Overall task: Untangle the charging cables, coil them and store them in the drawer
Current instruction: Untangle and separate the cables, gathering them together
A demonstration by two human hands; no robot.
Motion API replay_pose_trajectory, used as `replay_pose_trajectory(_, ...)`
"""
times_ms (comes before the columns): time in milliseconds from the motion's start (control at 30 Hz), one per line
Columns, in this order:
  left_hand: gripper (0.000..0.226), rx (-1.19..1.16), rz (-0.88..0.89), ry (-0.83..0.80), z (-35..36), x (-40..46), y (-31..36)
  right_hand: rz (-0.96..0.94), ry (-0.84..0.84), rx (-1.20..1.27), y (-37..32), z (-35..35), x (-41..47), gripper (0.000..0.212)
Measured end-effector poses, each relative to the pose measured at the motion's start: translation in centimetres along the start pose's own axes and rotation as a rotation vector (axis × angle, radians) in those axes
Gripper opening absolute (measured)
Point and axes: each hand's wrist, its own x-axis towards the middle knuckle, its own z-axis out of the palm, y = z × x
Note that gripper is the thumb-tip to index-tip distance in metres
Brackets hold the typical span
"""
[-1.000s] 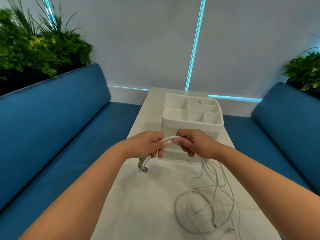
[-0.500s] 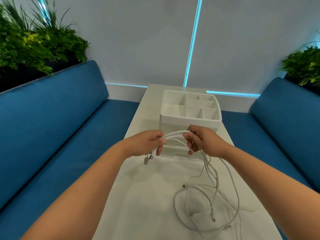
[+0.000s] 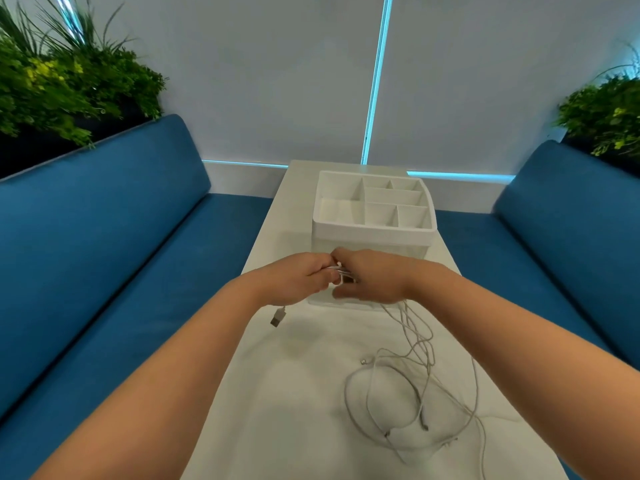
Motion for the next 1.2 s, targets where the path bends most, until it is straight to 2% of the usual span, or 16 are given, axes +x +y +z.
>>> replay_pose_trajectory(33, 0.021, -0.047, -0.007, 0.004, -0.1, -0.1, -0.2, -0.011, 0.012, -0.011, 0.2, 0.3, 0.1, 0.024)
replay_pose_trajectory(200, 0.020, -0.232, -0.025, 0.050, -0.2, -0.7, -0.8, -0.055, 0.060, 0.036, 1.2, 1.1, -0.3, 0.029)
replay_pose_trajectory(533, 0.026, -0.601, -0.073, 0.220, 1.6, -1.1, -1.5, 0.017, 0.195, 0.095, 3.1, 1.5, -1.7, 0.032)
replay_pose_trajectory(733, 0.040, -0.515, -0.101, 0.049, 2.4, -0.6, -0.3, -0.042, 0.033, -0.011, 1.6, 1.8, -1.3, 0.021)
replay_pose_trajectory(900, 0.068, -0.494, -0.174, 0.038, 2.4, -0.3, 0.5, -0.048, -0.042, 0.013, 1.1, 1.4, -1.0, 0.020)
replay_pose_trajectory(1000, 0.072, -0.500, -0.178, -0.003, 2.6, -0.1, 0.4, -0.064, -0.091, 0.018, 0.7, 1.4, -1.0, 0.020)
replay_pose_trajectory(1067, 0.065, -0.517, -0.188, 0.037, 2.6, -0.2, 0.4, -0.065, -0.067, 0.014, 0.9, 1.4, -1.0, 0.019)
replay_pose_trajectory(1200, 0.054, -0.469, -0.180, 0.230, 2.0, 0.0, -1.2, -0.013, 0.128, 0.090, 2.4, 1.1, -1.4, 0.025)
